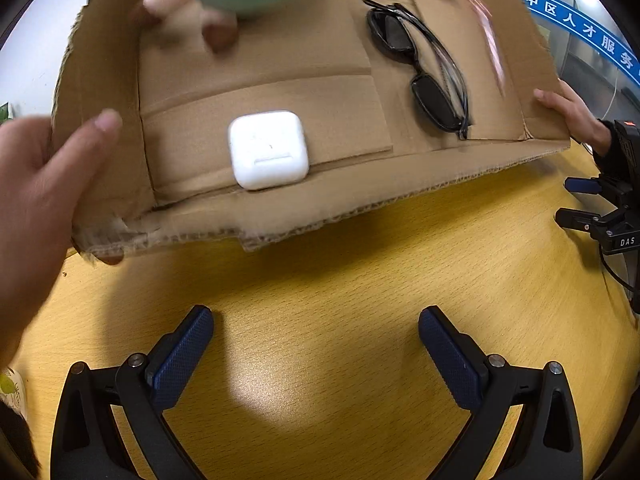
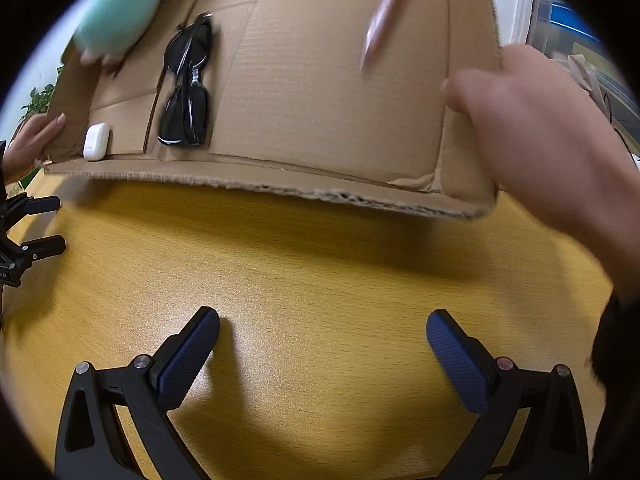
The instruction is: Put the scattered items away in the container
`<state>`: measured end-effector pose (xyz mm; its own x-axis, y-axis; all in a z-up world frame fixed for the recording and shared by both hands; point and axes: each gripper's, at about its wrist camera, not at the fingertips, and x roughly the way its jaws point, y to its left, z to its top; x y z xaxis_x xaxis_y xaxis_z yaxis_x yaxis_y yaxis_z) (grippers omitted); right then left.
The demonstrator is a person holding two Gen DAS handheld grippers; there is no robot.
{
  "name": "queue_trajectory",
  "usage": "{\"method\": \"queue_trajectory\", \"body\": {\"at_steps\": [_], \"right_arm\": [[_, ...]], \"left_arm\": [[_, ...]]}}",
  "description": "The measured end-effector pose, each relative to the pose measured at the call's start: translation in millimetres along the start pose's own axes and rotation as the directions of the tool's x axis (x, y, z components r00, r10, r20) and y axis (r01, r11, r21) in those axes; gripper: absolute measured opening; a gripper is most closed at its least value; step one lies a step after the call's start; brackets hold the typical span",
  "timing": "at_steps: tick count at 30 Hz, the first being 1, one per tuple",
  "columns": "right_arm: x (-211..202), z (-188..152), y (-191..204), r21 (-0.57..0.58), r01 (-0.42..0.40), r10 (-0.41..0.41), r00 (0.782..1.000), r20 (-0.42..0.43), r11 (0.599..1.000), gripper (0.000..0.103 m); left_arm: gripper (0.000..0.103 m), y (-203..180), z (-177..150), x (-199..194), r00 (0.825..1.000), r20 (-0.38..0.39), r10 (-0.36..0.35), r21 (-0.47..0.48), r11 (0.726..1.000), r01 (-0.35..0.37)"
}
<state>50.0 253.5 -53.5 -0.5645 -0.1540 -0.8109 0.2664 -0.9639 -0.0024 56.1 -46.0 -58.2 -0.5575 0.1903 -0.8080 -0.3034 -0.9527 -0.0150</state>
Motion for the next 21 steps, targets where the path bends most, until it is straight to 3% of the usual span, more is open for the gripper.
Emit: {"method": "queue_trajectory", "body": {"at_steps": [21], "right_arm": [[-3.4, -1.0, 2.1, 0.003, 0.001, -0.001, 1.000, -0.001, 1.000, 0.103]], "left_arm": [[0.103, -1.1, 3.9, 0.6, 1.000, 0.000, 0.000, 0.000, 1.000, 0.000]]}}
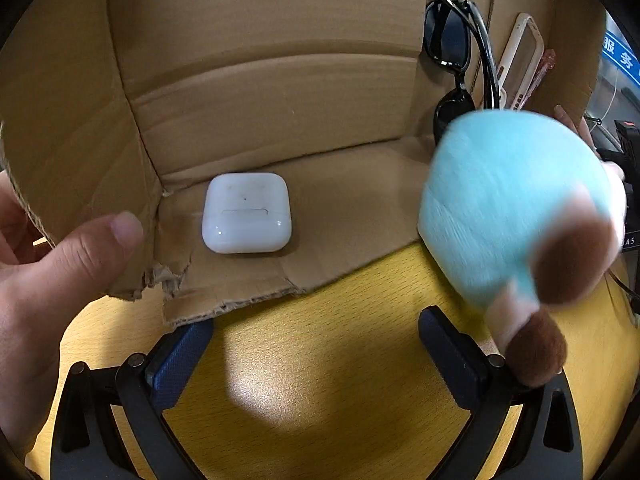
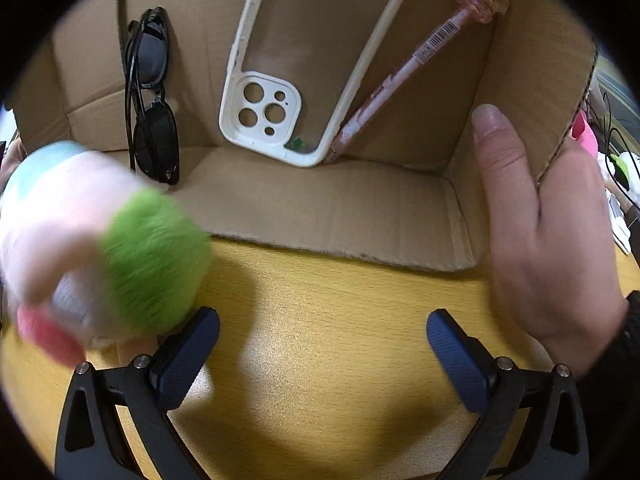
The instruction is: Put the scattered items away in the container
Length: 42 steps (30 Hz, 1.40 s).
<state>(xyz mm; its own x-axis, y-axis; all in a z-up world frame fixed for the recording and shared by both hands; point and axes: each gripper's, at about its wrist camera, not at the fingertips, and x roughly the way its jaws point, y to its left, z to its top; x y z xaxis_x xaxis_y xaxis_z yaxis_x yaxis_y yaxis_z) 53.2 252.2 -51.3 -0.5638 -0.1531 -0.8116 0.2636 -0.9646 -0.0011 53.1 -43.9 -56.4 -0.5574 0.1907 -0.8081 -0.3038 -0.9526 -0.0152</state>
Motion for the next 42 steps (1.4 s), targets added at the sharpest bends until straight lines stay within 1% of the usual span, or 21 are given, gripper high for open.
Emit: {"method": "queue_trajectory", "body": {"at_steps": [42], "right_arm": [[-4.2, -1.7, 3.7, 0.001, 0.001, -0.001, 1.000, 0.000, 1.000, 0.103]], "left_arm": [[0.103, -3.0, 6.0, 2.8, 1.000, 0.001, 0.000, 0.000, 1.000, 0.000]]}}
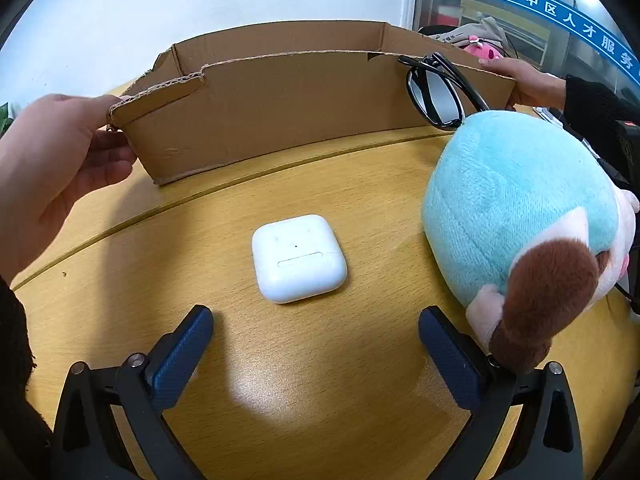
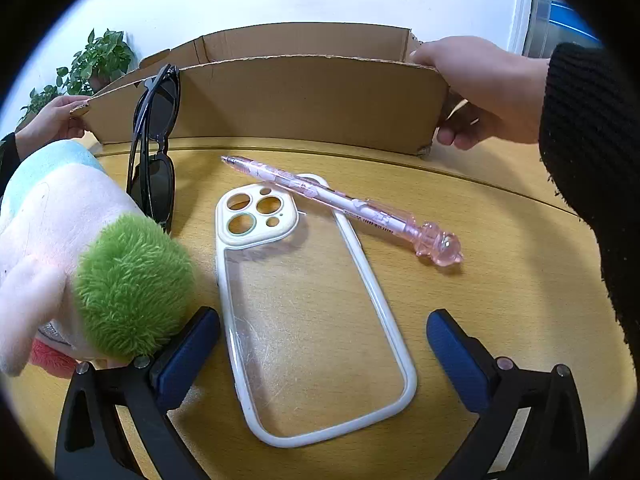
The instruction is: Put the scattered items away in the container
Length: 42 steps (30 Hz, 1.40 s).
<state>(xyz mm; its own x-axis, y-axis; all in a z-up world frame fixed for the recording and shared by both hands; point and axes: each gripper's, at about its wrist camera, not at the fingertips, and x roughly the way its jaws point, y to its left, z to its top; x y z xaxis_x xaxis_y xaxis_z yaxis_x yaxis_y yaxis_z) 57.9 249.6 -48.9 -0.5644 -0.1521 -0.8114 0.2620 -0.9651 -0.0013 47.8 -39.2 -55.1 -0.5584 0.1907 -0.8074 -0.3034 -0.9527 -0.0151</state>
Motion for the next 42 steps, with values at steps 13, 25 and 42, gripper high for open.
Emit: {"method": "queue_trajectory", "body": {"at_steps": [13, 25, 42], "right_arm": [[-0.4, -0.3, 0.6, 0.000, 0.000, 0.000, 1.000, 0.000, 1.000, 0.103], [2.5, 0.3, 7.9, -0.012, -0.008, 0.008, 1.000, 0.000, 1.000, 0.103], [-21.1, -29.7, 4.7, -0.039, -0.021, 0.020, 0.999, -0.030, 0.999, 0.102]], "left_arm": [[0.103, -1.2, 0.0, 1.9, 1.000, 0.000, 0.000, 0.000, 1.000, 0.000], [0.103, -2.1, -0.1, 3.6, 1.000, 0.000, 0.000, 0.000, 1.000, 0.000], [0.103, -7.1, -35.3, -48.2, 0.995, 0.097, -0.027, -0.162, 0.986, 0.043]]}}
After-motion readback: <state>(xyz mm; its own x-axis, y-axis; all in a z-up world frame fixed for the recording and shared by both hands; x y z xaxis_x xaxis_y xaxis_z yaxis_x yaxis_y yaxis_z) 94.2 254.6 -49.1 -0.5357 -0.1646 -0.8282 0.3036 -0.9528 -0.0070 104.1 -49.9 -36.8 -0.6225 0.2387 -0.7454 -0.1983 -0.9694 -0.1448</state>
